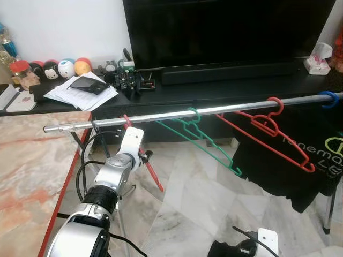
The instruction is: Hang hanger
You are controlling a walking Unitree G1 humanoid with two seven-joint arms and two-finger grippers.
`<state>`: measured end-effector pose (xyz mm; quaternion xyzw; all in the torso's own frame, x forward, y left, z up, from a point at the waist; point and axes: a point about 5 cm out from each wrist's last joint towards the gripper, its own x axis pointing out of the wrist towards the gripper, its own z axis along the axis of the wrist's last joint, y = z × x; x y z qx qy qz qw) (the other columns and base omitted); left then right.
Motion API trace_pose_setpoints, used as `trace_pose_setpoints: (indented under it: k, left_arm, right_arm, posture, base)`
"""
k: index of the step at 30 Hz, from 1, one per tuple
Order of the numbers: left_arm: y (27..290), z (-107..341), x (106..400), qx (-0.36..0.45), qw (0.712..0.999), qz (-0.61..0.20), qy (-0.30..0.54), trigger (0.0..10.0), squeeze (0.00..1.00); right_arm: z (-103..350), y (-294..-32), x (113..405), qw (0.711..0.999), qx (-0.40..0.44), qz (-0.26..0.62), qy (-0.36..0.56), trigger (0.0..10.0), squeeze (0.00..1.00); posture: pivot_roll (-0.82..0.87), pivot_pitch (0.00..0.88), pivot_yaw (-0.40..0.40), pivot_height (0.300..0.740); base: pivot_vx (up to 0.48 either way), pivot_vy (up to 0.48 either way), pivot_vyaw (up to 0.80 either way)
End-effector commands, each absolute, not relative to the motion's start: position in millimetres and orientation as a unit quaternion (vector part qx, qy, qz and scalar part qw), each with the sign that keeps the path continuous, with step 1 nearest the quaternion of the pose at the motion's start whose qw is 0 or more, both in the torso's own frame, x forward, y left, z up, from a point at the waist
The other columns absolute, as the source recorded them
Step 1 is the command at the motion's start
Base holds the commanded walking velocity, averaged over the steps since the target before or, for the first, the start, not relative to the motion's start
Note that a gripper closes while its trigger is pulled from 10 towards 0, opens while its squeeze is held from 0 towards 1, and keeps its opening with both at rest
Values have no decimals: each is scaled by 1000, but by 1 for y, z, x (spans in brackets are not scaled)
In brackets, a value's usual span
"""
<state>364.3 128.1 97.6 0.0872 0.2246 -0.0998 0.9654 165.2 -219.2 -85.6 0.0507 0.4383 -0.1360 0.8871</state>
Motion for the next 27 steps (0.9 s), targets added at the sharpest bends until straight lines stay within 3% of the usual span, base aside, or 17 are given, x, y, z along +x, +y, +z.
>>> trace_pose_setpoints:
  k: [1, 14, 15, 16, 18, 19, 20, 25, 26, 27]
  left_arm:
    - [130, 102, 368, 91, 967, -94, 218, 10000, 0]
    - [134, 89, 366, 85, 965, -79, 236, 10000, 0]
    - [135, 87, 366, 84, 965, -76, 238, 9176, 0]
    - [136, 86, 365, 82, 965, -70, 240, 7686, 0]
    - [137, 84, 365, 82, 965, -64, 241, 3961, 0]
    - [138, 83, 366, 83, 965, -62, 242, 3961, 0]
    - [138, 83, 366, 78, 966, -57, 238, 0, 0]
    - [136, 86, 368, 56, 972, -57, 220, 0, 0]
    - [135, 86, 369, 52, 973, -59, 217, 275, 0]
    - [134, 86, 369, 51, 974, -61, 214, 1490, 0]
  right_arm:
    - [-84, -218, 169, 891, 49, -130, 432, 10000, 0]
    - [-84, -218, 170, 891, 49, -128, 433, 10000, 0]
    - [-84, -218, 170, 891, 49, -128, 433, 10000, 0]
    - [-84, -218, 170, 891, 49, -128, 433, 10000, 0]
    - [-84, -218, 170, 891, 48, -128, 433, 10000, 0]
    - [-84, -218, 170, 891, 48, -127, 433, 10000, 0]
    - [-84, -218, 170, 891, 48, -127, 433, 10000, 0]
    - [-84, -218, 170, 891, 48, -127, 433, 10000, 0]
    - [-84, -218, 170, 891, 48, -127, 433, 10000, 0]
    - [-84, -218, 170, 891, 48, -127, 433, 10000, 0]
  posture:
    - [-234, 7, 86, 740]
    - [-235, 6, 87, 740]
    - [-235, 6, 87, 740]
    - [-234, 6, 87, 740]
    - [-234, 6, 87, 740]
    - [-235, 6, 87, 740]
    - [-235, 6, 87, 740]
    - [-235, 6, 87, 740]
    - [-235, 6, 87, 740]
    - [-236, 7, 87, 740]
  base:
    - [0, 0, 0]
    - [0, 0, 0]
    - [0, 0, 0]
    - [0, 0, 0]
    - [0, 0, 0]
    - [0, 0, 0]
    - [0, 0, 0]
    - [0, 0, 0]
    - [0, 0, 0]
    - [0, 0, 0]
